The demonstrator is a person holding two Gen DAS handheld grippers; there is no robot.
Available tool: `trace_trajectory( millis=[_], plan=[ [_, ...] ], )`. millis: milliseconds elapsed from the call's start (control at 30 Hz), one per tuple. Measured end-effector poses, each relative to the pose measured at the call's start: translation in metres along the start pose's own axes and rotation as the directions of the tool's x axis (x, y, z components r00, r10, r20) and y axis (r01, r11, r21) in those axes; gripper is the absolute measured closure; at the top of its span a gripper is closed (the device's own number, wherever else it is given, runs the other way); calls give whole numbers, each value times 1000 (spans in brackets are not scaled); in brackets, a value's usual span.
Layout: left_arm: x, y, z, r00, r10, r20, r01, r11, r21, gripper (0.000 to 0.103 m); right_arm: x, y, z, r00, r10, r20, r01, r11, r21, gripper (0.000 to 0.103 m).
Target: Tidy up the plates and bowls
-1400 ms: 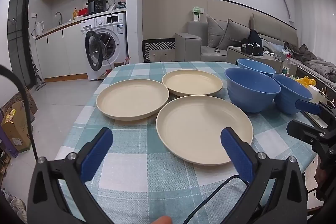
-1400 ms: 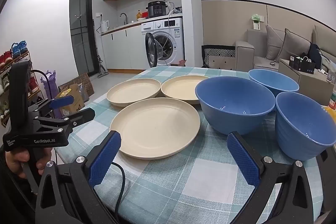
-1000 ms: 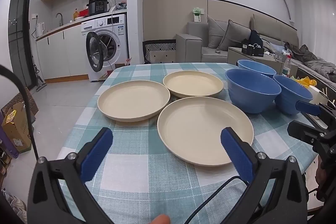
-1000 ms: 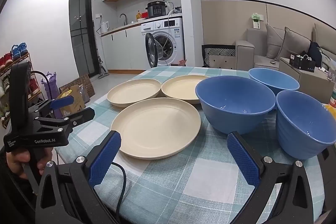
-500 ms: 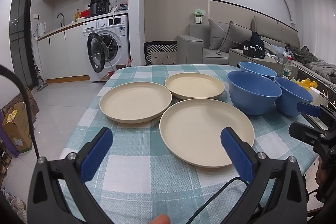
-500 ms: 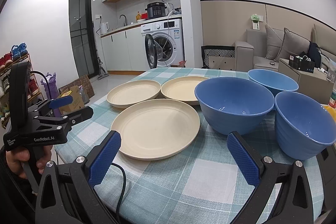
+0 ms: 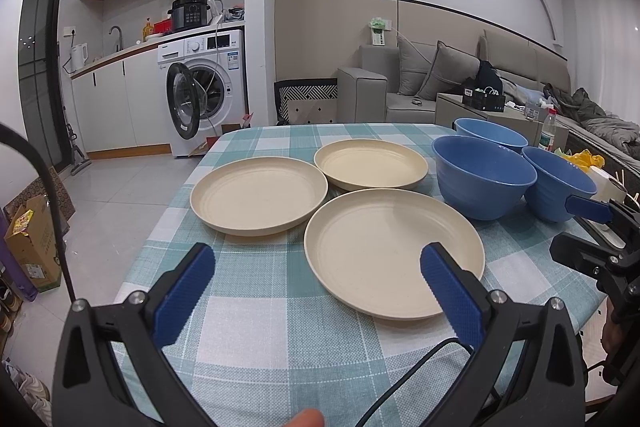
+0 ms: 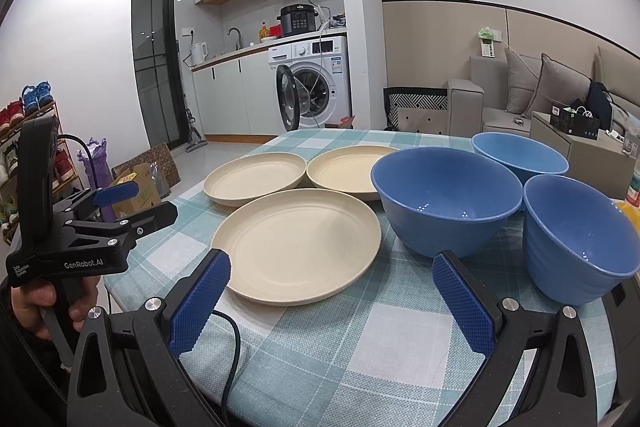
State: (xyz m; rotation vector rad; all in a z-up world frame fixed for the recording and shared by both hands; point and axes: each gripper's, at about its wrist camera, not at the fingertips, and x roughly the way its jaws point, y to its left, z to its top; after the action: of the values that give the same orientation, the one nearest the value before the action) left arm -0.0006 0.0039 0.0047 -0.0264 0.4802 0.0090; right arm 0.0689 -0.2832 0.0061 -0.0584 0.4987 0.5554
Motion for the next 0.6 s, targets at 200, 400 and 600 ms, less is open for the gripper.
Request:
trace_trajectory(
  millis=[200,400,600],
  plan=[
    [0,0,0,1000,1,0,-1,1000,1,0,0,0,0,1000,1,-1,-1,1000,0,0],
    [0,0,0,1000,1,1,-1,1000,0,0,0,0,0,1000,0,0,0,1000,0,0],
    [0,1,1,1000,2,1,-2,1000,-1,0,0,0,0,1000,1,0,-1,1000,0,0]
  ],
)
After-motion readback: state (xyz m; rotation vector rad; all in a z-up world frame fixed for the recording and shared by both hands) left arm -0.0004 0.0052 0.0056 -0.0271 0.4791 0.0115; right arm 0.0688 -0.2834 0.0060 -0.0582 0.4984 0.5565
